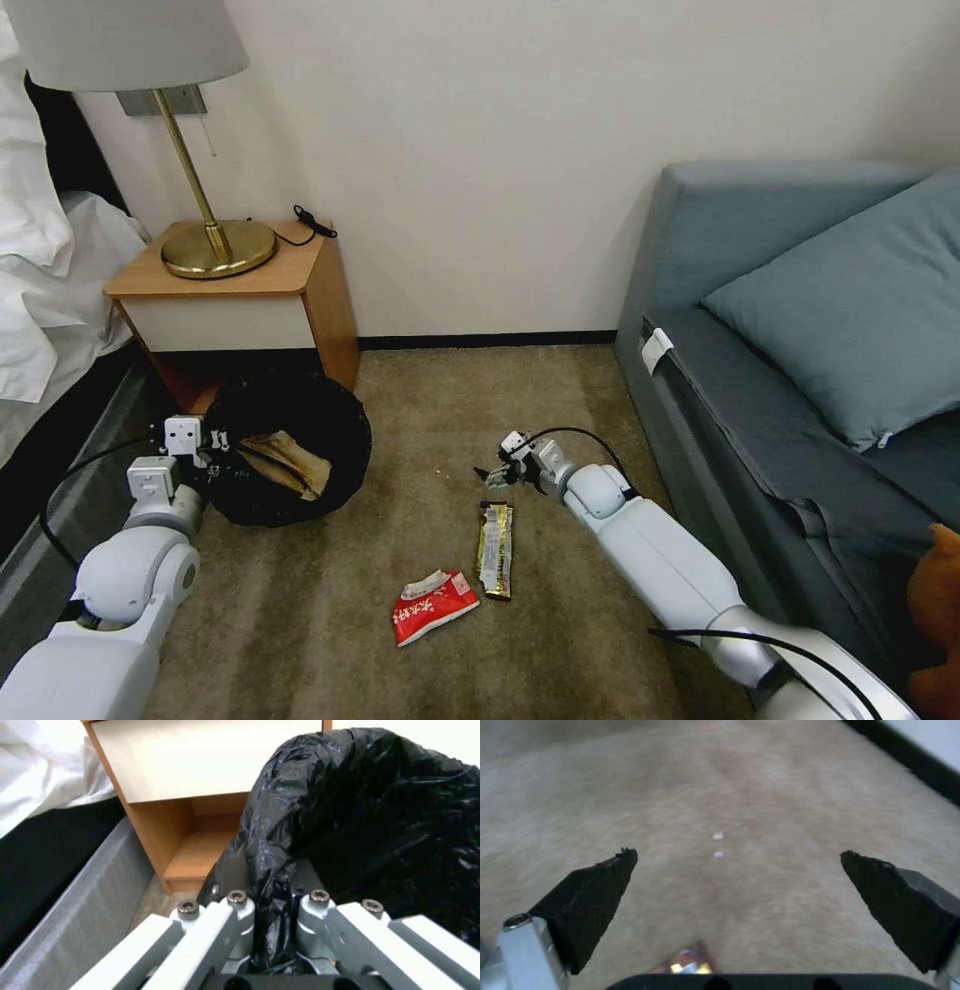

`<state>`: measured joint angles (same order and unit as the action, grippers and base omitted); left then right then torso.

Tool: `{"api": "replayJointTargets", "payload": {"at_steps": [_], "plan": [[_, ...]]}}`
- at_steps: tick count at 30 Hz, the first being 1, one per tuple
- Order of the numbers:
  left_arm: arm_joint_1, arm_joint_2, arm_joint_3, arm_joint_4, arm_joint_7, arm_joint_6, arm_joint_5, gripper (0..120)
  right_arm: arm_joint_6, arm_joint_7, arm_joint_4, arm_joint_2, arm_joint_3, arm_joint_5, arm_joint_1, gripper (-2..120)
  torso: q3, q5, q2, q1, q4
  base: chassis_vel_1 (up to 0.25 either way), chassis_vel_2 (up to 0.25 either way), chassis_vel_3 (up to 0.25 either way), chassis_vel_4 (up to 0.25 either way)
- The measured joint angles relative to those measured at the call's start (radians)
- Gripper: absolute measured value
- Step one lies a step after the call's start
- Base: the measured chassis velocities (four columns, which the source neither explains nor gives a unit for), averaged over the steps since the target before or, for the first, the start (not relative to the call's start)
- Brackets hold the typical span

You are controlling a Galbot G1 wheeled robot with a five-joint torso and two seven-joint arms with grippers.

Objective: Pick up the trash bin, then pick up the garbage on the floor and place it into the trash bin.

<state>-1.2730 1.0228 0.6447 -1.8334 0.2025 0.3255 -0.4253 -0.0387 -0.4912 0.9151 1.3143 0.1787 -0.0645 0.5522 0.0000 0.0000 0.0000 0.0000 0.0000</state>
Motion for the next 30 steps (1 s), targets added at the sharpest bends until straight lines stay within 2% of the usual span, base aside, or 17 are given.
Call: {"api": "replayJointTargets", "payload": {"at_steps": [5,8,19,30], "plan": [[0.002,0.007,0.005,0.001,-0.002,0.000,0.005,5,0.034,-0.092,-0.003,-0.013,0.055,0.029,-0.001,100,0.000,0.0000,0.000,0.000,0.0000,0.000,0.000,0.000,0.000],[0.004,0.008,0.007,0.001,-0.002,0.000,0.007,5,0.054,-0.113,0.006,-0.023,0.085,0.032,-0.002,100,0.000,0.0000,0.000,0.000,0.0000,0.000,0.000,0.000,0.000],[0.011,0.019,0.003,-0.001,-0.002,0.012,0.028,5,0.053,-0.109,0.137,-0.083,0.226,-0.027,0.038,100,0.000,0.0000,0.000,0.000,-0.0001,0.000,0.000,0.000,0.000],[0.015,0.023,-0.004,-0.004,-0.001,0.017,0.042,5,0.077,-0.130,0.153,-0.084,0.263,-0.027,0.078,100,0.000,-0.0001,0.000,0.000,-0.0002,0.000,0.000,0.000,0.000]]}}
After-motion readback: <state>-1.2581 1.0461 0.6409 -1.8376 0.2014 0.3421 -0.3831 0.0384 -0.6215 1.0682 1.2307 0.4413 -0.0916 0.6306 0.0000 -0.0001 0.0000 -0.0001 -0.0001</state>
